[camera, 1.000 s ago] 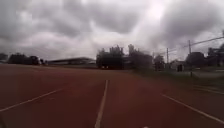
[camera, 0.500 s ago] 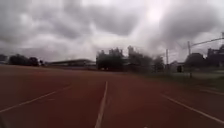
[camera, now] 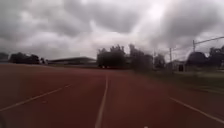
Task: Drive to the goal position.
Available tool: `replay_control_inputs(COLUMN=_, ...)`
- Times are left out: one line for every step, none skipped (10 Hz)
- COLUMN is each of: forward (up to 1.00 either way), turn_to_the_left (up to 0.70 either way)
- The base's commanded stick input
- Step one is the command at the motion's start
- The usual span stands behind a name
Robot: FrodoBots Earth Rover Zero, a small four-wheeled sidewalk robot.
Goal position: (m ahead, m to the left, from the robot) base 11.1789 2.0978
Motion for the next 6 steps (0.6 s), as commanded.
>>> replay_control_inputs(forward=0.7, turn_to_the_left=0.0)
replay_control_inputs(forward=0.7, turn_to_the_left=0.0)
replay_control_inputs(forward=0.7, turn_to_the_left=0.0)
replay_control_inputs(forward=0.7, turn_to_the_left=0.0)
replay_control_inputs(forward=0.7, turn_to_the_left=0.0)
replay_control_inputs(forward=0.7, turn_to_the_left=0.0)
